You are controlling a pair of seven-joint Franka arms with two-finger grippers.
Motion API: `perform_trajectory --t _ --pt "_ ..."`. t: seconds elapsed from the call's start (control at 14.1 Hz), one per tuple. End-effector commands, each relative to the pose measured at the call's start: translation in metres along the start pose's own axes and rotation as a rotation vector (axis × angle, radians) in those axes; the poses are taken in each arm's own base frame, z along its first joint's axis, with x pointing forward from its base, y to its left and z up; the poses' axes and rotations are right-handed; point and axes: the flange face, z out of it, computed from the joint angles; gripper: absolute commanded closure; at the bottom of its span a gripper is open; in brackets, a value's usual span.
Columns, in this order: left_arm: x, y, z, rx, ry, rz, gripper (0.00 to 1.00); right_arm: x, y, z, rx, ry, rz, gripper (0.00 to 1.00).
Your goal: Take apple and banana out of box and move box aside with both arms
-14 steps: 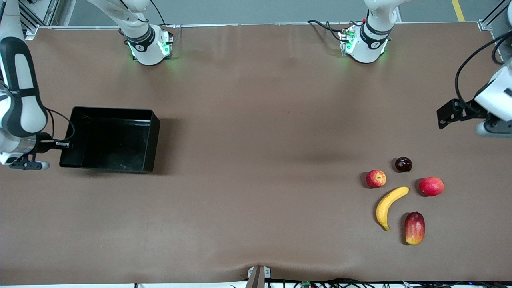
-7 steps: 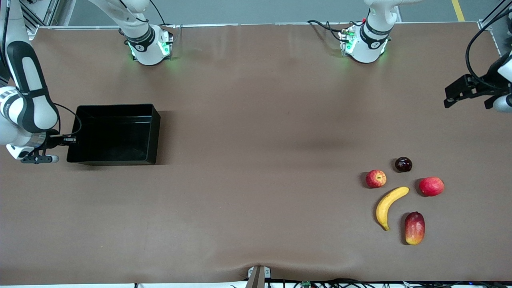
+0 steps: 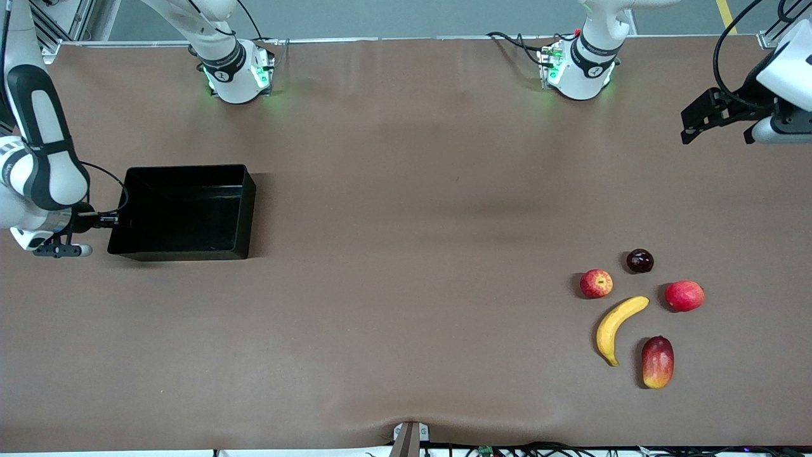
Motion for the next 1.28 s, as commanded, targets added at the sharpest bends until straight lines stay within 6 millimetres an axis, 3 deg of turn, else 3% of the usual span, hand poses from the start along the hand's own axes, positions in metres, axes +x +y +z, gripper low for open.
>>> perform_trajectory --t 0.0,0.14,0.28,0.42,0.5,0.71,0.92,1.06,1.2 --pt "-0.001 -0.003 0.005 -0.017 0.012 -0.016 0.0 0.031 -0.03 -0.057 0.005 0.032 -0.041 0.0" --pt "0.003 -0.005 0.008 -0.016 0.019 -0.007 0.0 0.06 -0.068 -0.107 -0.041 0.122 -0.117 0.0" --pt "0.004 -0.007 0.013 -0.014 0.012 -0.007 0.0 0.084 -0.128 -0.145 -0.078 0.152 -0.211 0.0" --pt "0.005 -0.008 0.02 -0.007 0.008 0.01 0.0 0.103 -0.137 -0.17 -0.104 0.208 -0.243 0.0" --pt "0.005 -0.011 0.02 -0.006 0.008 0.013 0.0 0.115 -0.151 -0.174 -0.121 0.225 -0.267 0.0" --pt "0.004 -0.019 0.016 -0.006 0.013 0.006 0.0 0.125 -0.204 -0.222 -0.167 0.319 -0.343 0.0" --pt "0.004 -0.026 0.015 -0.006 0.016 -0.005 0.0 0.1 -0.23 -0.249 -0.142 0.275 -0.367 0.0" --pt "0.004 -0.026 0.014 -0.006 0.019 -0.005 0.0 0.061 -0.243 -0.285 -0.123 0.246 -0.344 0.0" --pt "0.005 -0.026 0.015 -0.008 0.019 -0.005 0.0 0.026 -0.249 -0.308 -0.108 0.184 -0.25 0.0"
